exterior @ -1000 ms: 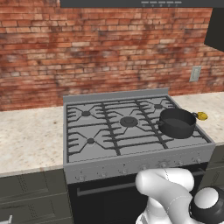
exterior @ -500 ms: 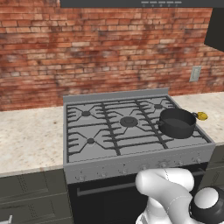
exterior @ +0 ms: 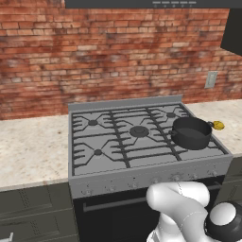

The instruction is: Turn on the burner for the pot on the stove. Wait thirty seconds for the pot to heat up. Then add the lemon to the pot.

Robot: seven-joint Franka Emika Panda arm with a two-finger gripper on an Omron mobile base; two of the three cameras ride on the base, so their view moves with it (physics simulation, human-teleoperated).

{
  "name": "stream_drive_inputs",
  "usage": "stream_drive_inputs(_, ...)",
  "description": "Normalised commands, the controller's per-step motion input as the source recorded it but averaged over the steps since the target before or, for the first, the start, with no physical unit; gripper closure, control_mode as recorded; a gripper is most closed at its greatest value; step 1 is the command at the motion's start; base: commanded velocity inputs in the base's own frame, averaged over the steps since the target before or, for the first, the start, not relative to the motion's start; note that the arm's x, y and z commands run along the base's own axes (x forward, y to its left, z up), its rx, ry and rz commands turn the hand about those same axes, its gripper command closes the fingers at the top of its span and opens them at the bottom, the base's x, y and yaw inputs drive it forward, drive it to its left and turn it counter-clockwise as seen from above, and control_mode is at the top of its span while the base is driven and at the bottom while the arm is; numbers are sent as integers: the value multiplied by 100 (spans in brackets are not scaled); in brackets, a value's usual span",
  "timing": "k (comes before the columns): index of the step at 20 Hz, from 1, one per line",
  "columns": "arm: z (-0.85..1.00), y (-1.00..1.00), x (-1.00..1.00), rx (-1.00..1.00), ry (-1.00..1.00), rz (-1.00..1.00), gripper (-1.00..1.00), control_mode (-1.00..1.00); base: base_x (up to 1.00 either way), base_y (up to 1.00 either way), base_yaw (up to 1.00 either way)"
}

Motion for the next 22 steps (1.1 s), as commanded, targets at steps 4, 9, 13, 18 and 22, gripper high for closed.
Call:
stream_drive_inputs(4,0,0,0,0,0,0,-100,-100,0,0,0)
stream_drive_inputs(9,0,0,0,0,0,0,-100,-100,0,0,0)
stream_drive_inputs(13,0,0,0,0,0,0,-100,-100,0,0,0)
stream_drive_inputs(18,0,0,0,0,0,0,-100,-100,0,0,0)
stream_drive_inputs(22,0,0,0,0,0,0,-100,-100,0,0,0)
